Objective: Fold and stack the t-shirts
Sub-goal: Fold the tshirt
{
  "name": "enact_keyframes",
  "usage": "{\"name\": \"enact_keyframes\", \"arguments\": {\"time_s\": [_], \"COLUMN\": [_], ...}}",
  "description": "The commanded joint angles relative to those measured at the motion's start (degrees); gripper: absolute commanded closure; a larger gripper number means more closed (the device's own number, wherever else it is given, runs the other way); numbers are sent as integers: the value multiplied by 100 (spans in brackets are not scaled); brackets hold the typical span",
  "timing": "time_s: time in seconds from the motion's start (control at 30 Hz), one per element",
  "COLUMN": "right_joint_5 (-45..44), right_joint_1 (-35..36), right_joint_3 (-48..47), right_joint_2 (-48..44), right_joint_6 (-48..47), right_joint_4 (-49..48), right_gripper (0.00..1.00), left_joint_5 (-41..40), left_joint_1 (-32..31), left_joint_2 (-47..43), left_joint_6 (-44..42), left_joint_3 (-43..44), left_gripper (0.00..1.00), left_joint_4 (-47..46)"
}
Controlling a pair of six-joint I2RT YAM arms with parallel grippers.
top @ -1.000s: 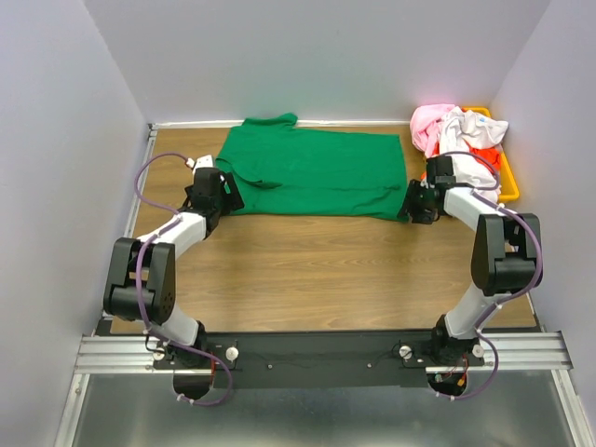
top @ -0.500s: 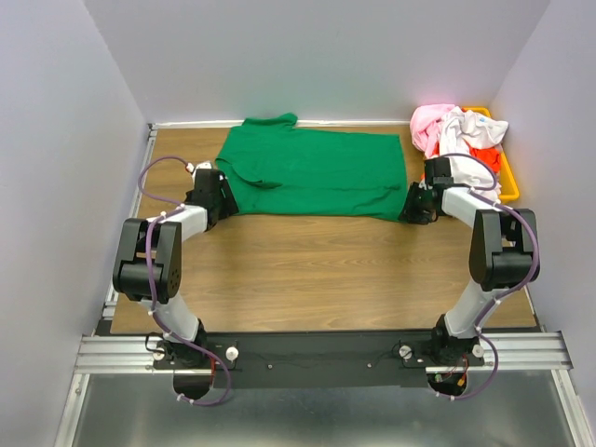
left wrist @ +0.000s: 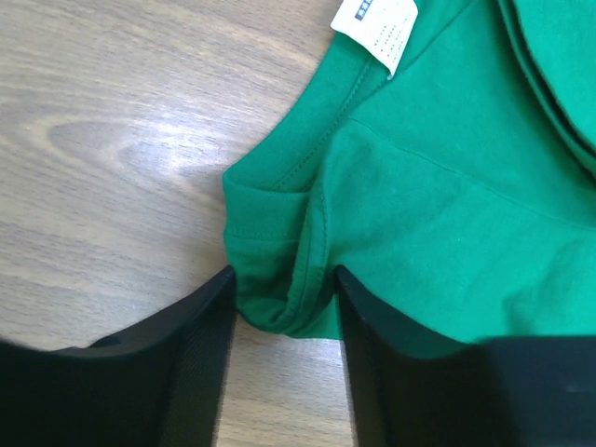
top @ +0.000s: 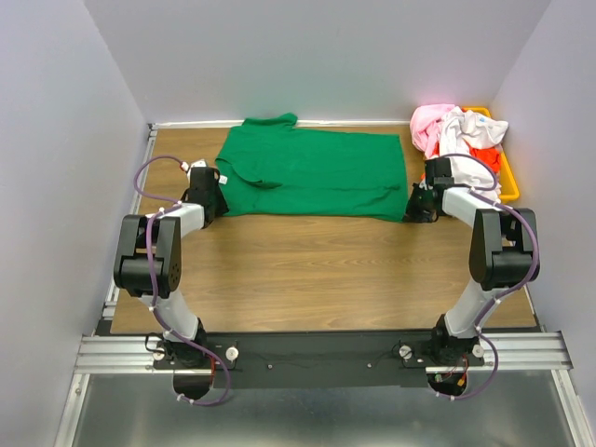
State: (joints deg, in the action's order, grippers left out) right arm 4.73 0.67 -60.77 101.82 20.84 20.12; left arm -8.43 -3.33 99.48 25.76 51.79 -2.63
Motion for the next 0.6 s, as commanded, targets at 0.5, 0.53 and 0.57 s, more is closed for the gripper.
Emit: {"name": "enact_keyframes", "arguments": {"time_s": [0.5,0.53,0.57], "right_joint_5": [-280,-315,-341], "right_joint_1": [-49,-40,-40], "right_joint_3": [470,522,549], "right_joint_2": [-795,-917,-971], "right_joint_6": [-36,-28,-27], "right_joint_4": [18,62,97], "right_gripper": [100,100,100], "left_joint_5": [-774,-836,-897], "left_joint_1": [96,96,96], "left_joint_2": [-578,-727,-798], "left_joint_6": [-27,-1,8], "left_joint_3": [51,16,7], "left_gripper": [100,100,100], "left_joint_4": [439,457,474]}}
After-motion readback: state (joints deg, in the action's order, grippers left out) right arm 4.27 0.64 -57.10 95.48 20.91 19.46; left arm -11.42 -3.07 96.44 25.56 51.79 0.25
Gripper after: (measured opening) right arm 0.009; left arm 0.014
